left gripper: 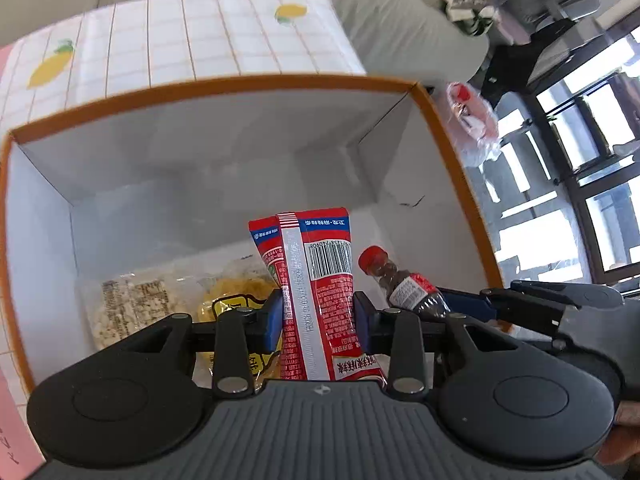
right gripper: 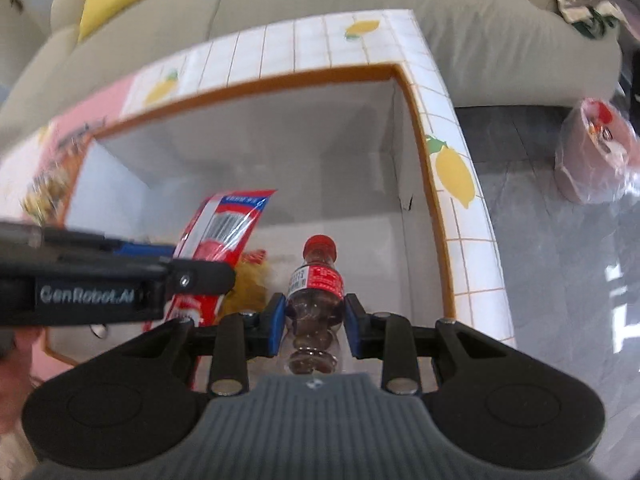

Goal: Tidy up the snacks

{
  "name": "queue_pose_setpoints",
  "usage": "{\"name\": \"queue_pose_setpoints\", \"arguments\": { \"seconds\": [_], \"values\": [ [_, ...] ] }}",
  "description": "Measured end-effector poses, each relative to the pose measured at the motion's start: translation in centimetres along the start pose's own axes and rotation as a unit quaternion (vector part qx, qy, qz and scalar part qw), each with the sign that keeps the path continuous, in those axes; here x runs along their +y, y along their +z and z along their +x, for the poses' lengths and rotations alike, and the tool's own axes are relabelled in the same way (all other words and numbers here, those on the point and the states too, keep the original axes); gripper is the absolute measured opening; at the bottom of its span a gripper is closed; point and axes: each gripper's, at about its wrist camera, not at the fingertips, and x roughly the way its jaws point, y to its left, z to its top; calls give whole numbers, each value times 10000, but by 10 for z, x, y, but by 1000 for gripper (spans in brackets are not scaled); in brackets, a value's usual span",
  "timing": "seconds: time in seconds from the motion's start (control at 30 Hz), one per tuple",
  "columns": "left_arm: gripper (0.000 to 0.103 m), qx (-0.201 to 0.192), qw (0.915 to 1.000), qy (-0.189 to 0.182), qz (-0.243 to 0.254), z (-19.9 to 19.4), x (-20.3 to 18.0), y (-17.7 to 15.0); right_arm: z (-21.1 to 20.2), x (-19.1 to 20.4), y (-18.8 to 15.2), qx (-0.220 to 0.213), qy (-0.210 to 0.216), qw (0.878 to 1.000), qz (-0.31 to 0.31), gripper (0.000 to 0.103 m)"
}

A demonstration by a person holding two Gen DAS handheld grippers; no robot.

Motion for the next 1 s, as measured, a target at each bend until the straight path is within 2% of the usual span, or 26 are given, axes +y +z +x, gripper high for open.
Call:
{"name": "queue_pose_setpoints", "arguments": {
  "seconds": [0.23,0.57,0.73,0.8,0.93,1.0],
  "values": [
    [41,391,9991,74,-118,22,-3,7,17,13,-1,332,-114,9970,-696,29],
    [43,579,9979,284,110,33,-9,7,35,20,3,621,-338,9933,-914,29],
    [49,628,9974,324,171,33,-10,7,39,17,1,701,-394,9931,-856,29],
    [57,642,9972,338,203,33,-10,8,42,16,1,737,-412,9930,-821,29],
    [60,628,9973,283,273,27,-10,6,41,18,1,686,-438,9935,-792,30],
    [65,608,9975,253,275,22,-11,6,40,18,2,670,-446,9936,-791,30]
  ]
}}
